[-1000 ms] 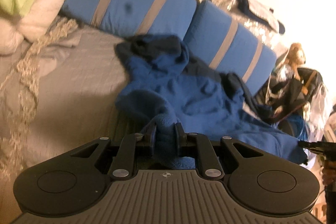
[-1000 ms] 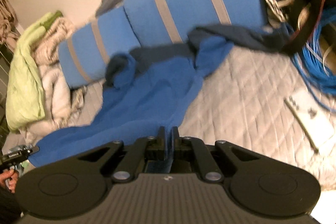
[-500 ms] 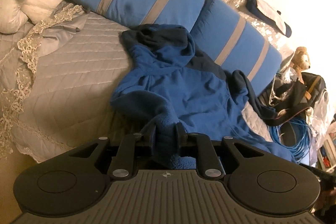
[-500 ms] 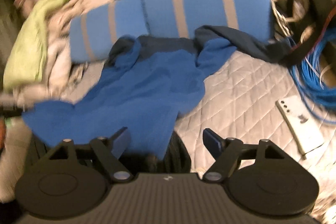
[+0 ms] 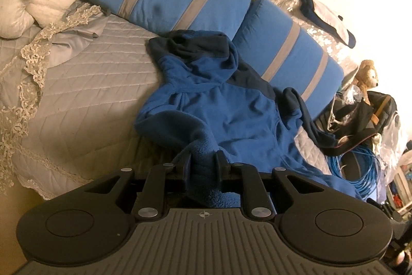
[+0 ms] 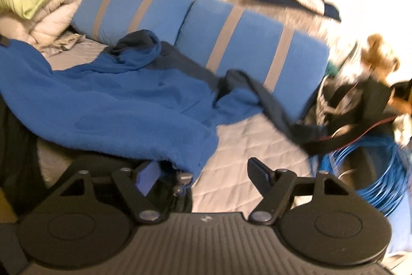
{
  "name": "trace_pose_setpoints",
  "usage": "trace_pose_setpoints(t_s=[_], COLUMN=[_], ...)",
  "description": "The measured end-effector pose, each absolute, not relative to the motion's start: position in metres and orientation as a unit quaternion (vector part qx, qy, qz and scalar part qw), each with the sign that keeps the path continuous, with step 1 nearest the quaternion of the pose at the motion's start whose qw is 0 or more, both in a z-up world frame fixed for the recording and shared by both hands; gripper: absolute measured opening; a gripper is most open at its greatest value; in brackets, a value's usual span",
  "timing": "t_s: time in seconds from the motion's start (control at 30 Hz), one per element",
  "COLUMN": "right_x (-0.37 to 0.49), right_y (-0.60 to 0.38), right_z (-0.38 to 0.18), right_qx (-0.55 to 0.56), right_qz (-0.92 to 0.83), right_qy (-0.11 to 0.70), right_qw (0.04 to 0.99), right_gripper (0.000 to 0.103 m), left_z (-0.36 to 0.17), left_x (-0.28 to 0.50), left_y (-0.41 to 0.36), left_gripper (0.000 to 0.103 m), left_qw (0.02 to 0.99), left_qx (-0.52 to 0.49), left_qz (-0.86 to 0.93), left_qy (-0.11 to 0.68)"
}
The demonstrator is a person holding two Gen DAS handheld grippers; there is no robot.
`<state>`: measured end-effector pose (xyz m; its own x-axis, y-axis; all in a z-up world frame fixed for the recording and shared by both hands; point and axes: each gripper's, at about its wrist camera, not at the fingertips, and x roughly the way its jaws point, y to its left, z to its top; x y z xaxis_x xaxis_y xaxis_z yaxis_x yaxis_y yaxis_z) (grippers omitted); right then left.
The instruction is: Fold clothes
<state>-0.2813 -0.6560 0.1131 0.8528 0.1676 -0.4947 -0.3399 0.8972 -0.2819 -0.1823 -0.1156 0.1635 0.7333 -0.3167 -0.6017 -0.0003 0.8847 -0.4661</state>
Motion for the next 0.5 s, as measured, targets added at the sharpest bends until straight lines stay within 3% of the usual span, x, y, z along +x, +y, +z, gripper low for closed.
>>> trace_pose_setpoints(t_s=[0.33, 0.4, 0.5], right_x=[-0.287, -0.289, -0.288], right_y=[-0.606, -0.597, -0.587], right_z=[0.114, 0.114, 0.112], right_qx=[-0.343, -0.387, -0.429], right_qz=[0.094, 0.095, 0.107], right_qy=[0.184, 0.175, 0.175], right_qw=[0.916, 0.9, 0.88], right_gripper=[0.062, 0.055, 0.037], left_z=[0.161, 0.161, 0.16], left_x=[-0.183, -0.184, -0.184], left_y=[-0.114, -0.114, -0.113], left_gripper=[0.019, 0.019, 0.02], left_qw=[0.905, 0.905, 0.906], left_qx=[-0.222, -0.223, -0.222], left_qz=[-0.095, -0.097, -0.1], left_qy=[0.351, 0.35, 0.347])
